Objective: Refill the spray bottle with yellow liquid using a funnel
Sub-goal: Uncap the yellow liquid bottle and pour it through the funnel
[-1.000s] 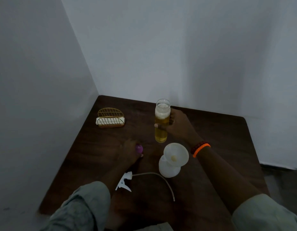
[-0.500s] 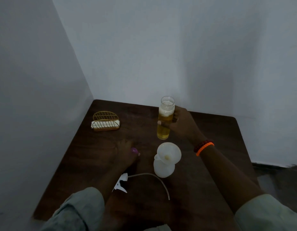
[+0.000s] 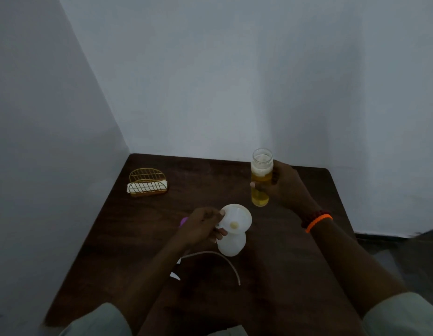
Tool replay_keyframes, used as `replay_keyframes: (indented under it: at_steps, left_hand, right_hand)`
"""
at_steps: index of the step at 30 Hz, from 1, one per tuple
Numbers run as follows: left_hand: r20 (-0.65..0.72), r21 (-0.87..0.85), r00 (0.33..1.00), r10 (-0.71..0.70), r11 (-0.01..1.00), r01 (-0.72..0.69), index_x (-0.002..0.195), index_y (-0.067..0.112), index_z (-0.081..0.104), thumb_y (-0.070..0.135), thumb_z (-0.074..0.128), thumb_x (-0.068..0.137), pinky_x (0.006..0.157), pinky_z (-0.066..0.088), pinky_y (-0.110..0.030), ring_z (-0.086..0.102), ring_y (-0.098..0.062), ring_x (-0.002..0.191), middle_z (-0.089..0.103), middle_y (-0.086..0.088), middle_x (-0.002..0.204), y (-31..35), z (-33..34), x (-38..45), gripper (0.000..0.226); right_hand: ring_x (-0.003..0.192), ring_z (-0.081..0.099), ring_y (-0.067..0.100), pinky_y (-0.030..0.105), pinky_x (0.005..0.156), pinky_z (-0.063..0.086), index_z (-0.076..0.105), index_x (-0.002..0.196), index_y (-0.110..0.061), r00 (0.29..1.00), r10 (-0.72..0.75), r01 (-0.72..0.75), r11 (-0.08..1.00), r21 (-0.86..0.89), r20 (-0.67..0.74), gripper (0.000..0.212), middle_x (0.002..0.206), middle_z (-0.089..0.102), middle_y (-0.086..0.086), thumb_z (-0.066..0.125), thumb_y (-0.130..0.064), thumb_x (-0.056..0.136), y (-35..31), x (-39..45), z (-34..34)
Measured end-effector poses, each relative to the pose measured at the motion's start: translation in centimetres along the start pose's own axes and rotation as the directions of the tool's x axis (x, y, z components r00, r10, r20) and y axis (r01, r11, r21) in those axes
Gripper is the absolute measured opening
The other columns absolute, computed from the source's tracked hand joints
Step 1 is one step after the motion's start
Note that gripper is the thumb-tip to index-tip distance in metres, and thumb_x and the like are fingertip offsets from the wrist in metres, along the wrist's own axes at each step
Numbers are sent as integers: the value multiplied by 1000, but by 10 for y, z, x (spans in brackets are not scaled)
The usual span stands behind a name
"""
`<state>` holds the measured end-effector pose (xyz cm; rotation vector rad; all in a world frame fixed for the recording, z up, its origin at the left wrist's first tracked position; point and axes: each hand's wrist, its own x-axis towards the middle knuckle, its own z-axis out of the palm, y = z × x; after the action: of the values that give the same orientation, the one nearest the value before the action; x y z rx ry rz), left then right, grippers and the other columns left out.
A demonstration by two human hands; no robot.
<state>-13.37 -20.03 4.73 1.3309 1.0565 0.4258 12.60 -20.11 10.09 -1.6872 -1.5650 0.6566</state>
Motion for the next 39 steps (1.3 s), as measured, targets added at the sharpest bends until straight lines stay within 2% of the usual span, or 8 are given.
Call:
replay_keyframes:
  at_steps: [5,12,15,19,24,27,31,39]
  left_hand:
    - [-29,-16,999,23,1000,-23,109,9,69,27,52,103,65,57,-34,68,-20,67,75,-12,83,-12,0,3,25]
    - [-46,5,997,54,999,-54,109,8,69,26,52,103,62,56,-27,68,-16,67,74,-12,84,-12,-1,1,26]
    - [-46,0,997,61,998,-61,110,6,68,25,52,103,60,56,-26,67,-16,65,73,-12,82,-12,-1,1,26]
    - [-49,5,996,73,997,-72,110,6,68,24,52,103,60,55,-26,66,-16,66,72,-13,83,-11,-1,4,25]
    - [-41,16,996,78,997,-77,111,8,68,25,52,103,61,56,-27,67,-15,67,73,-10,83,-12,-2,5,25]
    - [-36,21,996,85,996,-85,111,9,68,25,52,103,62,56,-27,67,-15,67,73,-10,83,-14,-3,6,24]
    - [-44,30,994,105,994,-103,109,6,69,23,52,103,59,54,-24,66,-14,64,72,-11,82,-13,-3,5,25]
    - [-32,22,993,115,993,-115,109,3,69,21,51,103,58,53,-22,65,-12,63,71,-10,81,-12,-3,7,26]
  right_hand:
    - [100,69,7,39,91,58,69,111,-18,1000,2,-1,999,-47,17,46,104,74,-7,89,-26,70,7,-19,2]
    - [102,64,7,30,92,53,63,122,-17,997,-26,39,983,-179,75,54,113,70,-5,87,-23,74,12,-36,6]
    - [102,65,10,36,91,55,61,123,-19,994,-41,66,967,-246,104,52,113,69,-5,84,-24,76,13,-39,8]
    - [109,64,13,39,95,54,56,132,-23,989,-38,84,944,-319,146,60,122,67,-3,82,-26,78,15,-41,12]
    - [114,63,20,42,99,51,55,136,-20,987,-93,141,894,-426,132,65,129,65,3,83,-25,77,14,-41,13]
    - [118,61,20,46,103,46,52,138,-24,983,-127,174,865,-471,129,67,134,62,1,81,-28,78,16,-40,14]
    - [125,55,19,41,108,34,49,141,-26,982,-134,185,832,-524,134,66,140,57,-1,78,-30,82,18,-40,15]
    - [126,54,20,42,109,32,49,142,-28,975,-169,220,789,-574,142,65,140,56,0,77,-29,83,16,-40,18]
